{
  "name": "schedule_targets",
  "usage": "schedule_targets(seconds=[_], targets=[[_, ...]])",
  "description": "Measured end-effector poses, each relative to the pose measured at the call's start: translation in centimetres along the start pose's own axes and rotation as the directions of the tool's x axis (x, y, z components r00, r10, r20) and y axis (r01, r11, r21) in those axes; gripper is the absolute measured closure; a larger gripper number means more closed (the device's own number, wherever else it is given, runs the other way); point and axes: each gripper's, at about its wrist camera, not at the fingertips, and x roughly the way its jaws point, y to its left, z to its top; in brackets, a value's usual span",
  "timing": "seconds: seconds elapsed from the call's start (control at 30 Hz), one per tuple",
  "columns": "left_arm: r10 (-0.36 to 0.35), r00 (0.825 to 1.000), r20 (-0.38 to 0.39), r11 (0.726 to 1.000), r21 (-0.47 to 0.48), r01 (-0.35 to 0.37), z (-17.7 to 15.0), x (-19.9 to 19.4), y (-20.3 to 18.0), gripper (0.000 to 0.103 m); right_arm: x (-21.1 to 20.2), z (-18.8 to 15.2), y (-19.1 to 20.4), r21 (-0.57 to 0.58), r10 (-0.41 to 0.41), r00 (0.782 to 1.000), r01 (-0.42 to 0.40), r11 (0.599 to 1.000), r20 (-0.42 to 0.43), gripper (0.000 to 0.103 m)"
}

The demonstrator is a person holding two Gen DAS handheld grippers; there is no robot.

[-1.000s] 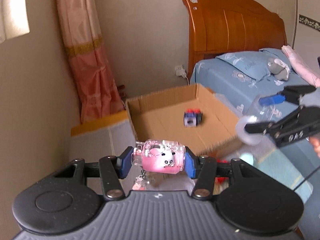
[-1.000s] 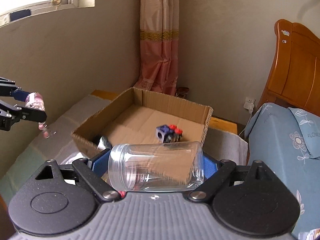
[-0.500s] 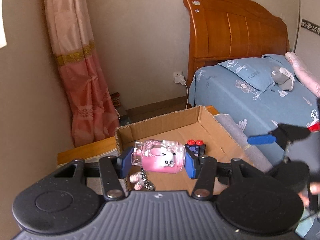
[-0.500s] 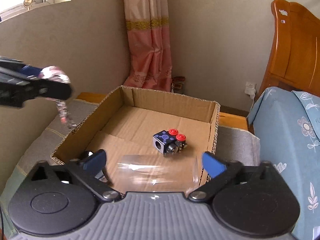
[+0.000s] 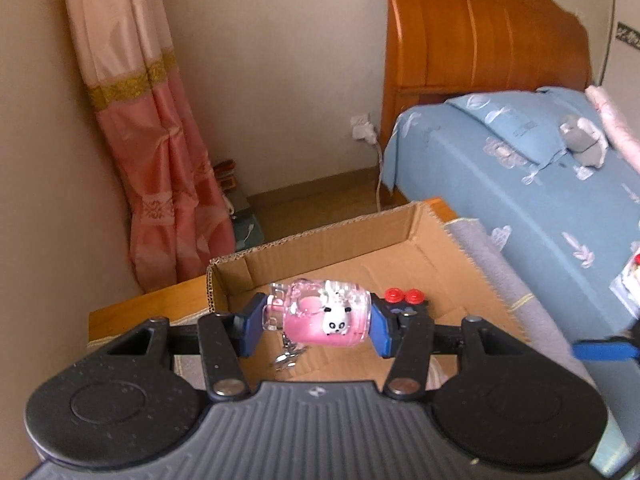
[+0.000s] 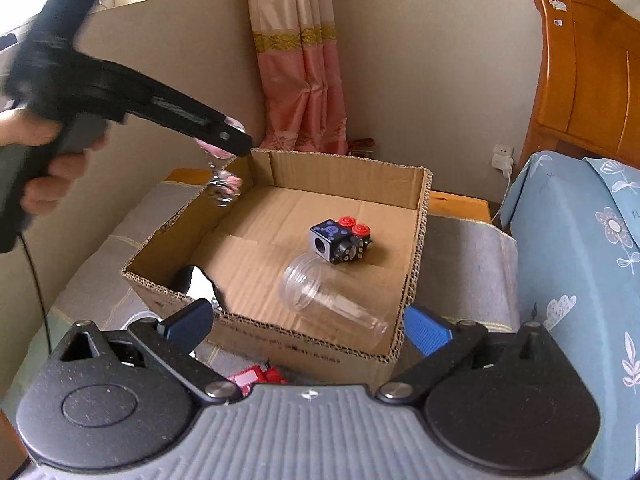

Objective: Organize rigid objects
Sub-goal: 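Carry both items over the box and open both grippers to drop them, then move the left tool to the white MEDICAL bottle and grasp it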

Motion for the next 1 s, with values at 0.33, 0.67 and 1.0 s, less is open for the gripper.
schedule_targets(seconds=[0.33, 0.67, 1.0], targets=[[0.058, 0.998, 0.018, 0.994, -0.091, -0.056, -0.7, 1.2, 1.8, 0.006, -1.5, -1.0, -0.1, -0.001, -0.02, 1.0, 0.02, 1.0, 0.002, 0.0], [0.022, 1.0, 0.013, 0.999, -0.033, -0.021, -3.5, -2.8, 1.1, 0.005, -2.0, -3.2, 1.1, 0.01, -0.017, 1.0, 0.017, 1.0, -0.015, 0.0], [-0.005, 1.0, -0.028, 0.999, -0.044, 0.004, -11.6, -5.5, 0.1, 0.003, -2.7, -8.4, 1.9, 0.079, 0.027, 0.998, -0.023, 0.997, -0.053, 0.0]])
